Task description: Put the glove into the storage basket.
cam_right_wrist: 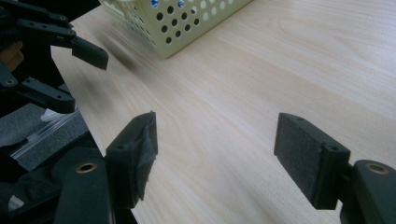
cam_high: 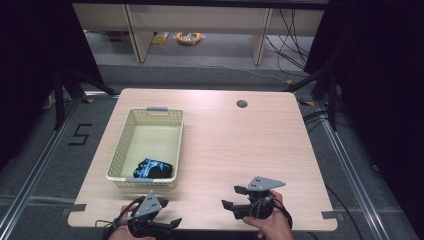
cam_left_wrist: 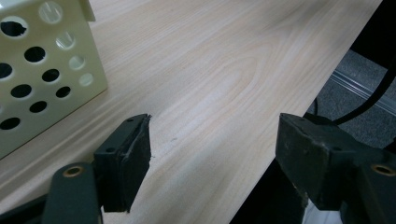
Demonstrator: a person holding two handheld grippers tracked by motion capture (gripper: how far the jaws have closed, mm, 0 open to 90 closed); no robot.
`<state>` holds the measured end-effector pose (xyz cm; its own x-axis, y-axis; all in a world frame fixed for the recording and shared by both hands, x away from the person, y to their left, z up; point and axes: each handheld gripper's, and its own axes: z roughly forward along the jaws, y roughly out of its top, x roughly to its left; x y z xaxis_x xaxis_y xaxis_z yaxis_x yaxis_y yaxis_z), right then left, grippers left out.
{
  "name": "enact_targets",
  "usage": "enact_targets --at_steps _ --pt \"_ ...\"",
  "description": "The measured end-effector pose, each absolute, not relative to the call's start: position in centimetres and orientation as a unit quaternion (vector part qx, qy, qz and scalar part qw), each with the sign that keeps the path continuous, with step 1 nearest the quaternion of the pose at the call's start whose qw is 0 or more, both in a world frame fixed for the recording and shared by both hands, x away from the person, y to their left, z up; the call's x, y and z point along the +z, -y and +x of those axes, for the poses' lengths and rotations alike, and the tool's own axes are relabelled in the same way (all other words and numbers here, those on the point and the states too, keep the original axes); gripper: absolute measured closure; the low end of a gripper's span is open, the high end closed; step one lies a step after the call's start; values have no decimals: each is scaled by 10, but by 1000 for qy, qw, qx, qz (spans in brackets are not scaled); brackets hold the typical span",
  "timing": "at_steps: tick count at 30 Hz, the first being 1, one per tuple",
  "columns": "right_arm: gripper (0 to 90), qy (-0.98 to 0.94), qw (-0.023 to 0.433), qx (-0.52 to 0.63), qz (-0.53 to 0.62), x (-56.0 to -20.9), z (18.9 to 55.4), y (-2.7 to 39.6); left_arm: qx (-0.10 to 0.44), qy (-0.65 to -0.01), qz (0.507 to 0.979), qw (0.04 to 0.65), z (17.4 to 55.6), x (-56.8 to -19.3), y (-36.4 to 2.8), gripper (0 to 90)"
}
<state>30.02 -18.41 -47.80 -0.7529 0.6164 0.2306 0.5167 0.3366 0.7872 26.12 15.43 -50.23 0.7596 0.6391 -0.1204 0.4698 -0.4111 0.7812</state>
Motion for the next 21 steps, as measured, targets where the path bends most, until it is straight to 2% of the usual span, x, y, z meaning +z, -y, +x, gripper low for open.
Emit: enact_targets --at_steps 1,6,8,9,14,15,16,17,19,21 --pt "294 -808 43 462 362 -479 297 183 95 -330 837 427 262 -502 -155 246" --pt "229 -817 63 453 350 -484 293 185 88 -337 834 428 260 -505 -156 198" --pt "213 -822 64 445 350 -485 289 184 80 -332 840 421 260 -505 -159 148" --pt "206 -825 68 445 343 -486 288 184 93 -339 829 436 258 -507 -156 149" --pt "185 -830 65 437 340 -491 280 185 82 -347 829 431 254 -510 -157 149" --pt "184 -826 58 435 354 -491 276 184 84 -327 842 421 254 -509 -160 149" --pt "184 -832 60 432 343 -492 277 186 87 -342 829 434 252 -512 -157 149" --pt "183 -834 69 428 342 -493 276 186 79 -337 839 420 252 -511 -159 149" --pt "183 -839 58 424 337 -495 275 188 85 -329 846 411 252 -512 -159 149" --pt "183 -837 71 419 346 -496 271 189 82 -338 844 408 250 -513 -158 149"
